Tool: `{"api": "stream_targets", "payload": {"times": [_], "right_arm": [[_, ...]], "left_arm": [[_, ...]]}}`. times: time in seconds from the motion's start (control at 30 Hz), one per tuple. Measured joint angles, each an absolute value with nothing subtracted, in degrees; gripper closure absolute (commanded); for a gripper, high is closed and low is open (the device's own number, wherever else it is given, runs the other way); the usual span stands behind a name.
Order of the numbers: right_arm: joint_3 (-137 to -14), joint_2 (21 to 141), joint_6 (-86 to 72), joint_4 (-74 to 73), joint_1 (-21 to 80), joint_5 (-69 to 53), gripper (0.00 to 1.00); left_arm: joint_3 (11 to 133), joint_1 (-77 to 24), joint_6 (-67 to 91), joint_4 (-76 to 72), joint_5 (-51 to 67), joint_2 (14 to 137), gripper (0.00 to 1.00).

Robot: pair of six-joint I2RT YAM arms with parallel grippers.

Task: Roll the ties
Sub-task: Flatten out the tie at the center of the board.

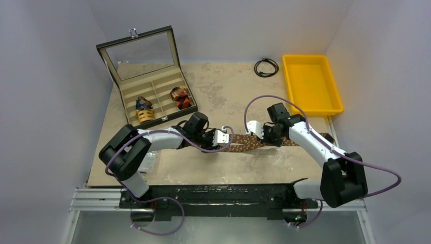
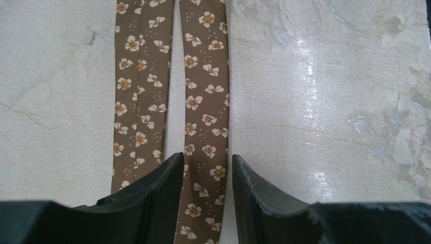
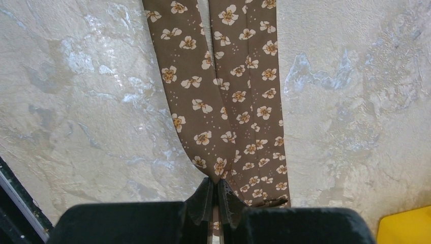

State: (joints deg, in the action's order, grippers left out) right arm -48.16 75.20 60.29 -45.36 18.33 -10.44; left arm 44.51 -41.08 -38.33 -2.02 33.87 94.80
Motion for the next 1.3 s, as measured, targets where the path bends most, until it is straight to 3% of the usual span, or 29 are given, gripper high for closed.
{"api": "stream_targets", "payload": {"times": [0.33,0.47,0.5,0.97,1.3], "right_arm": [[-48.16,75.22,60.27,-45.3,18.33,-10.52,1.0],[-48.16,75.22,60.25,-44.95,18.33,-10.7,1.0],[-48.16,75.22,60.27,-44.73,18.33,-10.98,1.0],[-47.64,74.0,58.57,-34.11,18.33,-11.68,1.0],[-44.49,76.34,57.45,-27.16,15.22,-13.98,1.0]], "left_arm": [[45.34,-41.08,-38.13,-1.34,33.69,97.08,0.71],[47.09,-41.08,-38.04,1.1,34.61,98.08,0.98],[47.55,-41.08,-37.91,1.61,34.68,98.35,1.0],[51.16,-36.05,-25.69,2.11,34.68,90.8,1.0],[55.99,-35.73,-23.07,2.31,34.15,94.5,1.0]]}}
